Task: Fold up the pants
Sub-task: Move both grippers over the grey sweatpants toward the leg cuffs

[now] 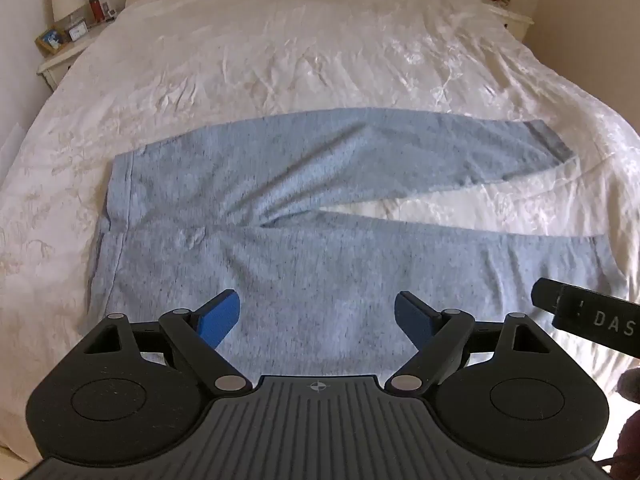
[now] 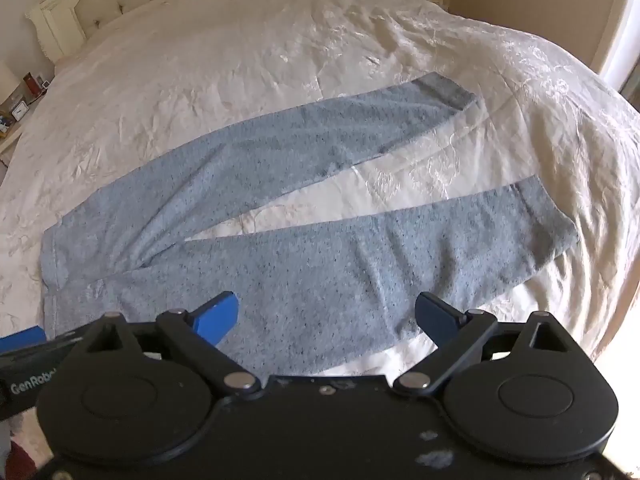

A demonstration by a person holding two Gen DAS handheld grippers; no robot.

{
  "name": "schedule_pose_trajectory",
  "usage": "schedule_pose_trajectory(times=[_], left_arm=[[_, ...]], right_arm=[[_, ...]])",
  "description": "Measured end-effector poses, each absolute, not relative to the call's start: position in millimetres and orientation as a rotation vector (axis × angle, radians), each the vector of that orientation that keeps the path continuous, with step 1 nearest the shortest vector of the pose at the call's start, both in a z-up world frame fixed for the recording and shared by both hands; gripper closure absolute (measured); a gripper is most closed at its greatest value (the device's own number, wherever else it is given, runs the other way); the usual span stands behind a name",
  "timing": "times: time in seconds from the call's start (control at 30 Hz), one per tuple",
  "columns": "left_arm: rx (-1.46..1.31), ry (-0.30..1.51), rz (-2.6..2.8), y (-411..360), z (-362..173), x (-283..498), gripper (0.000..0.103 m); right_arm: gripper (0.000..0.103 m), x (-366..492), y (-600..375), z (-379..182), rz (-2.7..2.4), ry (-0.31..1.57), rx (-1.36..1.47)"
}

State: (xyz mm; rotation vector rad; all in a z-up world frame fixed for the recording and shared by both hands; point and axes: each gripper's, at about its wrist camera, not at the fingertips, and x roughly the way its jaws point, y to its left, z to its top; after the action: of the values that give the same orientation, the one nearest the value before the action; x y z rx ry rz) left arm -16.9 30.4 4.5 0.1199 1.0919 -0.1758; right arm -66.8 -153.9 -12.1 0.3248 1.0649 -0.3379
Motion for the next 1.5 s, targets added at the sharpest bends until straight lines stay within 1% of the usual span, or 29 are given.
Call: schedule_pose_trajectory(times=[0.17, 0.23, 0.6, 0.77, 0.87, 1.0, 1.03, 1.07, 1.1, 1.17, 1.2, 1.27, 1.37, 1.5], left_arm=[[0.107, 1.117, -0.164, 36.5, -0.9, -15.5, 0.018], [0.101, 1.128, -0.16, 38.6, -3.4, -14.8, 0.018], [0.104, 1.167, -0.172, 46.2, -13.5, -11.1, 0.018], [0.104, 1.173, -0.178, 46.3, -18.4, -7.6, 0.019], [0.106, 1.184, -0.182, 45.6, -23.1, -3.8, 0.025], [0.101, 1.218, -0.187, 44.2, -30.6, 2.5, 0.029], [0.099, 1.221, -0.188, 43.2, -32.1, 4.1, 0.031], [0.1, 1.223, -0.192, 42.1, -33.2, 5.9, 0.033], [0.104, 1.225, -0.193, 40.1, -34.3, 7.9, 0.035], [0.117, 1.223, -0.187, 34.9, -35.8, 12.6, 0.036], [0.119, 1.221, -0.184, 31.9, -35.9, 15.0, 0.037], [0.124, 1.219, -0.166, 24.9, -36.4, 21.2, 0.039], [0.117, 1.219, -0.137, 12.4, -37.2, 31.2, 0.041], [0.123, 1.23, -0.118, -11.3, -40.0, 49.0, 0.054]], right_arm=[[0.007, -68.1, -149.2, -11.0, -0.336, 1.081, 0.324], [0.008, -67.0, -154.1, -18.6, -0.331, 1.089, 0.321], [0.009, -66.4, -148.3, -15.4, -0.341, 1.115, 0.353], [0.015, -65.9, -150.6, -19.5, -0.356, 1.126, 0.362], [0.018, -67.1, -152.4, -24.0, -0.383, 1.126, 0.35], [0.028, -67.5, -162.3, -31.6, -0.395, 1.17, 0.355], [0.032, -68.1, -165.8, -33.8, -0.403, 1.186, 0.353], [0.035, -67.7, -171.1, -36.6, -0.401, 1.183, 0.363], [0.036, -67.2, -175.8, -39.6, -0.405, 1.159, 0.367], [0.038, -64.8, -187.6, -45.7, -0.411, 1.126, 0.384], [0.04, -63.2, -194.6, -47.8, -0.418, 1.122, 0.38], [0.049, -56.8, -211.3, -52.7, -0.427, 1.127, 0.364], [0.054, -40.6, -241.5, -60.0, -0.421, 1.156, 0.362], [0.057, -11.4, -279.8, -69.1, -0.408, 1.168, 0.34]])
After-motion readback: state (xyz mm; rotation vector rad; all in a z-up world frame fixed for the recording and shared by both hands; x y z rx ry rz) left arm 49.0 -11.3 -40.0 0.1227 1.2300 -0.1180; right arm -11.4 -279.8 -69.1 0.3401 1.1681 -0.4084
